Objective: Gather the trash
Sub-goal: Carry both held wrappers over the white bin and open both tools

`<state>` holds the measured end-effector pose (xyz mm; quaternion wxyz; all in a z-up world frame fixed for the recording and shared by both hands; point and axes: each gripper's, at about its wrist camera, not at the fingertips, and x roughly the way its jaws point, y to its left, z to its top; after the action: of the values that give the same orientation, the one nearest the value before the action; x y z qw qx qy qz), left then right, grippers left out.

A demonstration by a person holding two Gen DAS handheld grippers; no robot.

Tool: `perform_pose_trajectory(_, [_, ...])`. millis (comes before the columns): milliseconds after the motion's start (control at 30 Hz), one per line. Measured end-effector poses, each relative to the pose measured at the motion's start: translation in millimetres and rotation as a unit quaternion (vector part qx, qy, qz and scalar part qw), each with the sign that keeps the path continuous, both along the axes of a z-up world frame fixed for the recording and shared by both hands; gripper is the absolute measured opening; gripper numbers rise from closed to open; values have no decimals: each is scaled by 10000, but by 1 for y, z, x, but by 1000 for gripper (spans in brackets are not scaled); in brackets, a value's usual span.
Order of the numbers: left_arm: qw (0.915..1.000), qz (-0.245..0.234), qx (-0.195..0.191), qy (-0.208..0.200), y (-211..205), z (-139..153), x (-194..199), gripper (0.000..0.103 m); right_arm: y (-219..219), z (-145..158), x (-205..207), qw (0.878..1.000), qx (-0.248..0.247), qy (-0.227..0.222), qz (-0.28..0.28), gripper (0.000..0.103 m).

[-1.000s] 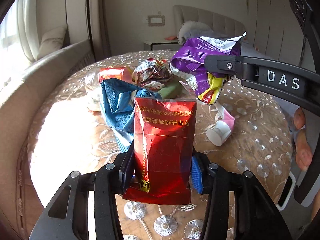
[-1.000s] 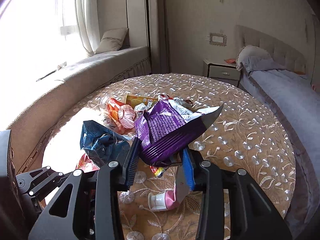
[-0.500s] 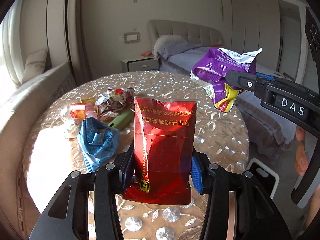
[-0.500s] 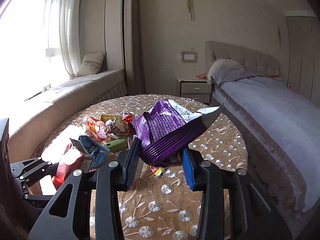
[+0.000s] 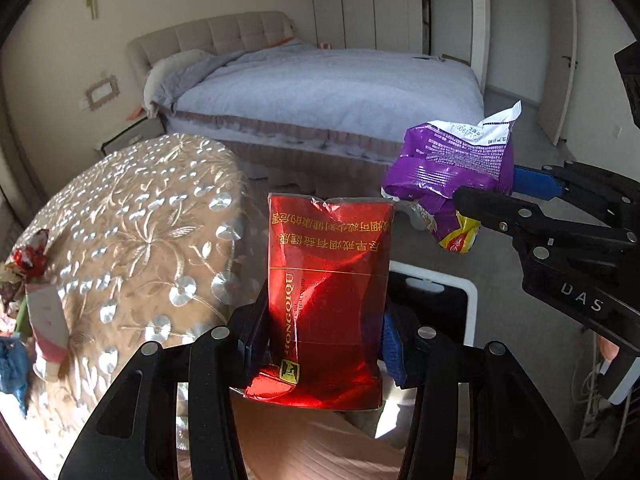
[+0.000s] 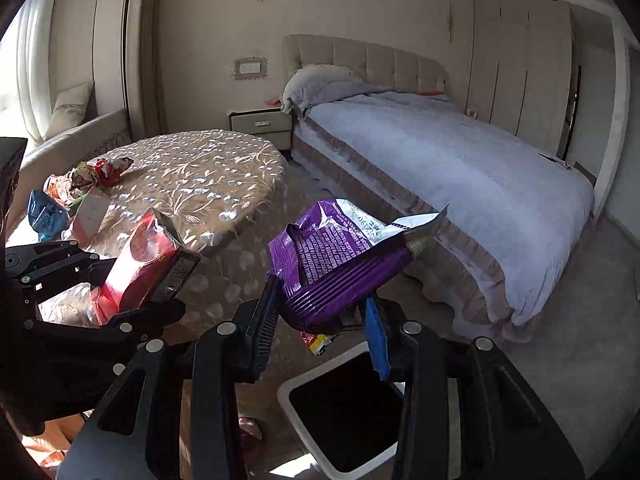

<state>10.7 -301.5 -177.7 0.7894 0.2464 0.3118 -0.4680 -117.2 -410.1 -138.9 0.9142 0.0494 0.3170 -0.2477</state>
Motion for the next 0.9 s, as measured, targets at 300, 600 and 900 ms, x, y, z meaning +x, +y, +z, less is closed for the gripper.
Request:
perform_pose_trajectory(300, [9821, -924, 1370, 904, -102, -116, -15, 47, -65, -102, -12, 9917, 626, 1050, -390, 41])
perform_pose_trajectory(600, [9553, -1252, 2206, 1521, -145, -191, -16, 97, -94, -174, -19, 9790, 1201, 1628, -246, 53])
perform_pose_trajectory(900, [9541, -1342, 2306, 1362, -146, -209, -17, 98, -105, -185, -30, 9778, 1036, 1761, -461, 98])
